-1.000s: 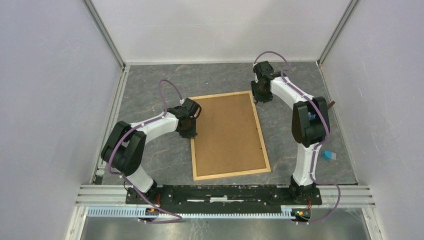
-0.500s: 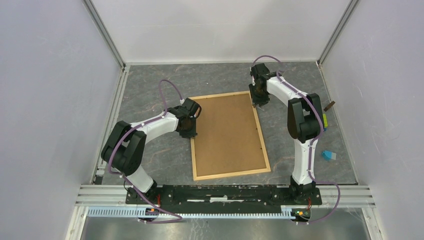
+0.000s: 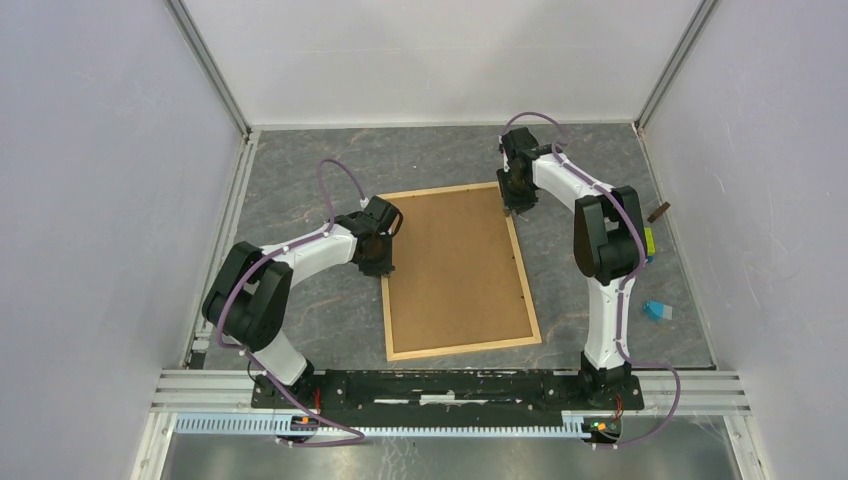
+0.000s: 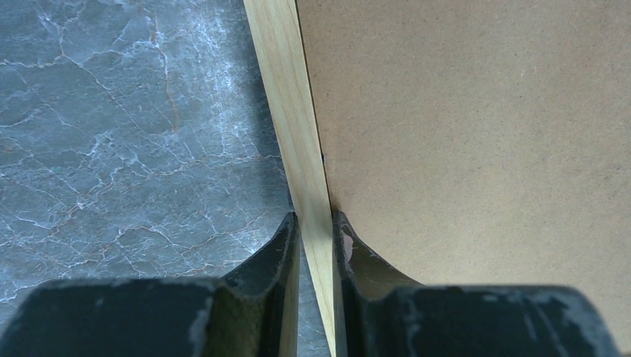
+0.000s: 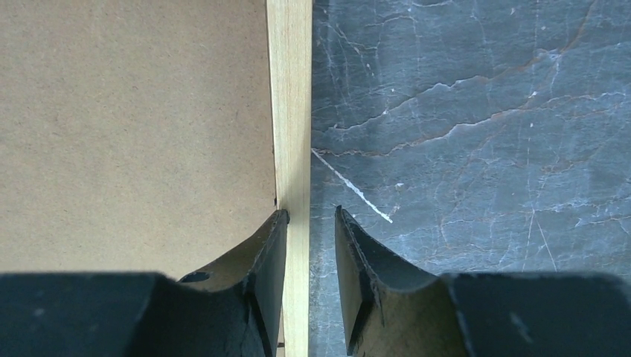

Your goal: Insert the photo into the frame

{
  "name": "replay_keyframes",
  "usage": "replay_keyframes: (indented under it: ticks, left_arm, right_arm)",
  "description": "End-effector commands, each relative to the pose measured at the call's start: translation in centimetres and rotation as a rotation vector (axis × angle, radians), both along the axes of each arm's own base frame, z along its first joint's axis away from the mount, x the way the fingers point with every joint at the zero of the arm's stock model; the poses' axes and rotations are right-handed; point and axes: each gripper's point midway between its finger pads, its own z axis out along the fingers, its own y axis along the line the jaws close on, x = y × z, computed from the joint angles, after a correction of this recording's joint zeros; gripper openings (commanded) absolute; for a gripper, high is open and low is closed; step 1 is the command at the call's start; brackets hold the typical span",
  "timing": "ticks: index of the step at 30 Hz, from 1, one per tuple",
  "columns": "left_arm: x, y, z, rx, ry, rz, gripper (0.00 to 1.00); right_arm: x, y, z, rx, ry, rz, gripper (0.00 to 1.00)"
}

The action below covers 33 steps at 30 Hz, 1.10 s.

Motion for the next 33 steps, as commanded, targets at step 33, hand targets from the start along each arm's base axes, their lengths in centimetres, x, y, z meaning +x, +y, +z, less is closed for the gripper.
replay_keyframes:
  ticks: [33]
  left_arm:
    - [-1.7, 2.1, -2.1, 0.092, 0.065, -0.041, 0.02]
  right_arm:
    - [2.3, 1.0, 2.4, 0.056, -0.094, -0.008, 0.33]
